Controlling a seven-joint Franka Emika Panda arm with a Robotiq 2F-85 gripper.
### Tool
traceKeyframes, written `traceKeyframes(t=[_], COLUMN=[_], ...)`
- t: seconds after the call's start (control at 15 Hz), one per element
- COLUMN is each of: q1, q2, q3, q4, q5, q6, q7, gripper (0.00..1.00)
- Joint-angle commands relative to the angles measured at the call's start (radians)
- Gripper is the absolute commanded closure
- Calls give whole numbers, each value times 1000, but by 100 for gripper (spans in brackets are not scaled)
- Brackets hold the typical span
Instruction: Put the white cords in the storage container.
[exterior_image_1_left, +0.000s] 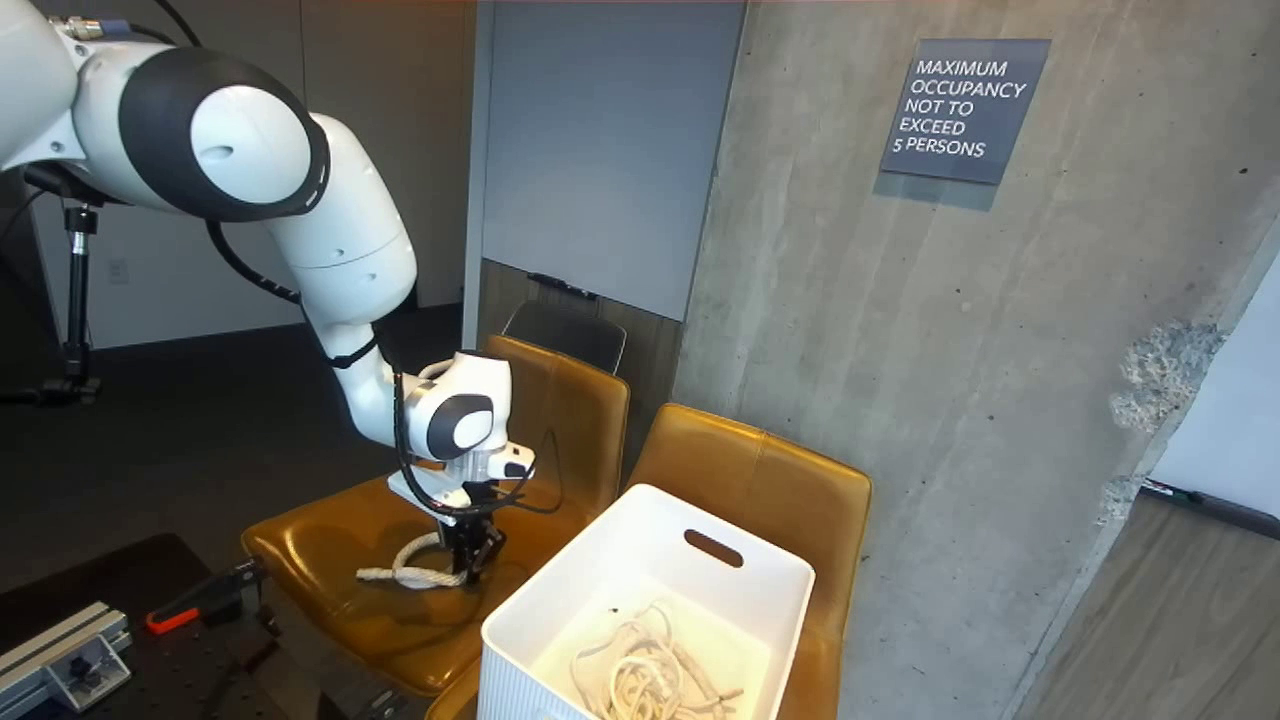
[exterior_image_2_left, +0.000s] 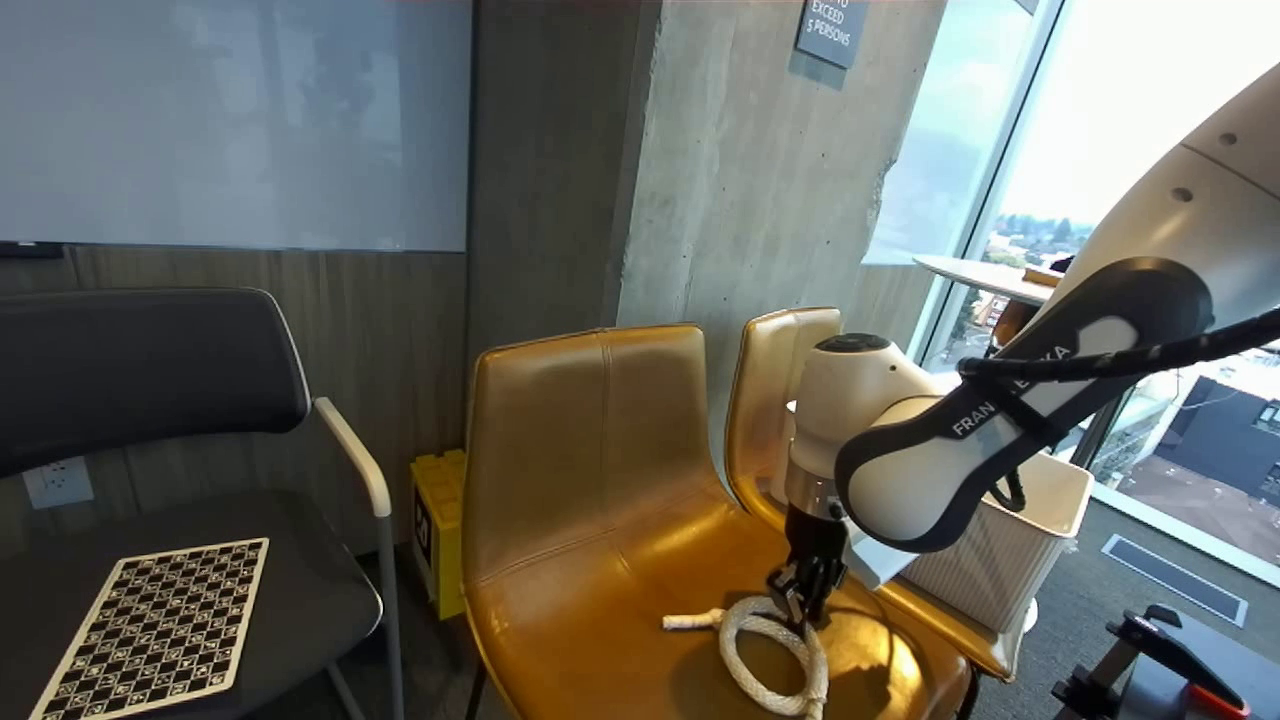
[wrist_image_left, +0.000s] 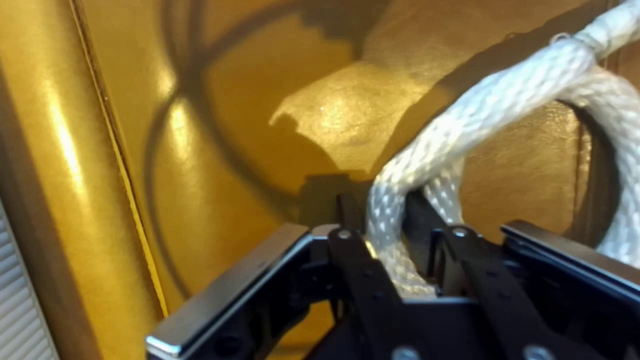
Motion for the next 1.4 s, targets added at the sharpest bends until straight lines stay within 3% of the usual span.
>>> traceKeyframes(t=[0.0,0.2,0.27,0.33,0.47,0.87,1.0,1.33], q1=[16,14,13,13,14,21,38,143], q2=[38,54,59,63,70,46,30,-132], q3=[-27,-31,-31,-31,-32,-46,-49,-77], q4=[59,78,85,88,94,69,49,-104], q5=[-12,-11,-10,-10,-10,-14,-17,-50], q6=[-26,-30,-32,-33,-37,-49,-47,-30], q7=[24,27,28,28,32,48,62,170], gripper=[35,14,24,51,49,94,100,96])
